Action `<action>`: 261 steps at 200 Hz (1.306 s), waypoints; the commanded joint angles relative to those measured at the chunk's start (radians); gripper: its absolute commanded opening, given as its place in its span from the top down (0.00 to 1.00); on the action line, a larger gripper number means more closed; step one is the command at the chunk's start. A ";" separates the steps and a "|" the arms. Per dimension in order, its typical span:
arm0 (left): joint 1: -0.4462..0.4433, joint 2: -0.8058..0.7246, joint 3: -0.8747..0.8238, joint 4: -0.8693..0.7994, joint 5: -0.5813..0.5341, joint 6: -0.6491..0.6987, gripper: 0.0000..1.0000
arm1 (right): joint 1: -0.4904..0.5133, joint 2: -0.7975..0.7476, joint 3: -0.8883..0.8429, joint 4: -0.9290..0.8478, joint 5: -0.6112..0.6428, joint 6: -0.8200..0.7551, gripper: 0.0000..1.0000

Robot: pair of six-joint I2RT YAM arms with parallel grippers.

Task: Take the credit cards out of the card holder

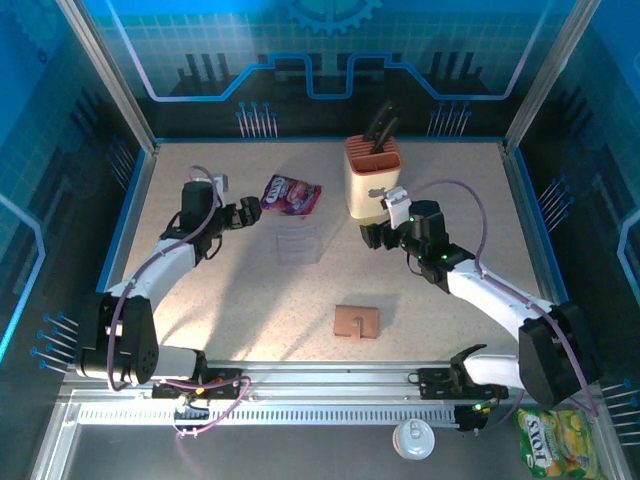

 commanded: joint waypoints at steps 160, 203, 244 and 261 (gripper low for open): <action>-0.144 0.092 0.052 -0.188 0.227 -0.251 0.12 | 0.324 0.273 0.346 -0.829 -0.179 0.408 0.20; -0.144 0.066 0.049 -0.208 0.237 -0.235 0.11 | 0.482 0.203 0.271 -0.869 -0.313 0.557 0.20; -0.144 0.052 0.056 -0.231 0.238 -0.233 0.11 | 0.632 0.202 0.182 -0.868 -0.321 0.692 0.12; -0.145 0.040 0.054 -0.232 0.240 -0.237 0.10 | 0.646 0.206 0.137 -0.834 -0.324 0.720 0.09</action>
